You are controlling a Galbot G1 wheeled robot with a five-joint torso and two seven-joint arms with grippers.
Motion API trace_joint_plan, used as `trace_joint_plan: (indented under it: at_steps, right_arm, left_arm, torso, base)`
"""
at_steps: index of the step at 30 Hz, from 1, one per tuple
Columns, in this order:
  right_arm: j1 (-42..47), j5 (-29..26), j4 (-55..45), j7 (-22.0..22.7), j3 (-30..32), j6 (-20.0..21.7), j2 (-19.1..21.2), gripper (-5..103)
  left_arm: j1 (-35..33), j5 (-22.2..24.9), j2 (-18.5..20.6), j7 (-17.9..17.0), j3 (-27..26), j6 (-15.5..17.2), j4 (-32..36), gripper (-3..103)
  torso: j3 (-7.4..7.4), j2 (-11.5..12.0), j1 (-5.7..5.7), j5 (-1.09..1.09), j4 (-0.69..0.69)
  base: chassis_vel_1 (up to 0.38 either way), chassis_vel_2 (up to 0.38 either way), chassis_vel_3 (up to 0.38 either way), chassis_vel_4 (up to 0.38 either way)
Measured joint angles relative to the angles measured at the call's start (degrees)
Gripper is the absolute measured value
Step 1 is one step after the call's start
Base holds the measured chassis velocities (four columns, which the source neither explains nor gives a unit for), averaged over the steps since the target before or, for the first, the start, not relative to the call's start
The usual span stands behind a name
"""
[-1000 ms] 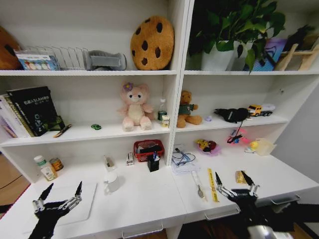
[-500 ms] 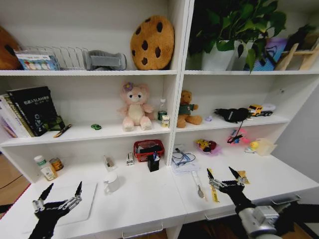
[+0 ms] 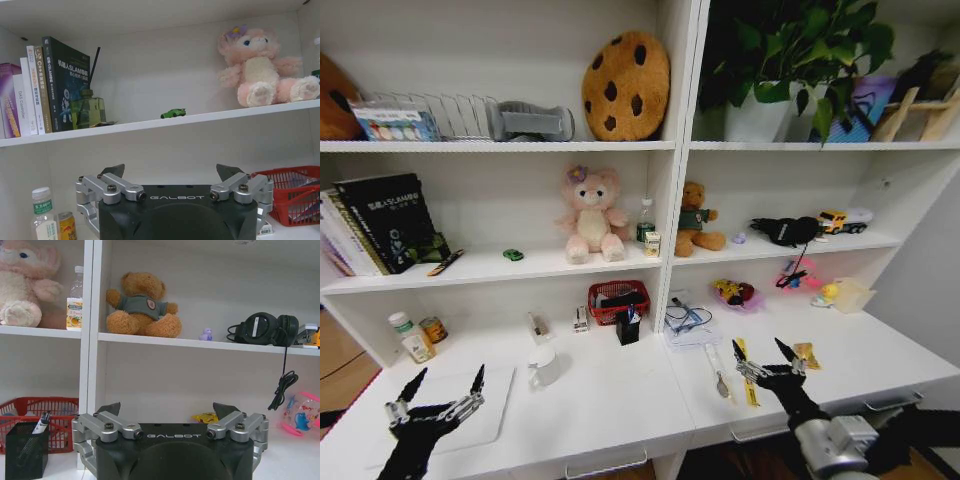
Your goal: Organize the objects on the table.
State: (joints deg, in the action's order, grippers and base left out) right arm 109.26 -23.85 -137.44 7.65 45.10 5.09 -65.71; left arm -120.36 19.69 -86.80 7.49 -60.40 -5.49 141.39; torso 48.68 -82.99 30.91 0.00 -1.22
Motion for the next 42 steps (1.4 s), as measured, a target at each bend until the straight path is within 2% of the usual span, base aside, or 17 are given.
trace_joint_plan:
  at_steps: [29, 38, 42]
  right_arm:
    - [0.10, 0.29, 0.00, -0.06, 0.07, 0.02, -0.07, 100]
    - [0.11, 0.30, 0.02, -0.05, 0.07, -0.03, -0.07, 100]
    - [0.13, 0.30, 0.02, -0.05, 0.07, -0.05, -0.07, 100]
  left_arm:
    - [0.00, 0.00, 0.00, 0.00, 0.00, 0.00, 0.00, 100]
    - [0.00, 0.00, 0.00, 0.00, 0.00, 0.00, 0.00, 100]
    - [0.00, 0.00, 0.00, 0.00, 0.00, 0.00, 0.00, 100]
  torso:
    - [0.01, 0.00, 0.00, 0.00, 0.00]
    - [0.00, 0.00, 0.00, -0.02, 0.03]
    - [-0.02, -0.01, -0.04, -0.02, -0.01]
  base:
    - [0.008, -0.005, -0.006, 0.007]
    - [0.135, -0.133, -0.156, 0.150]
    - [0.179, -0.200, -0.204, 0.189]
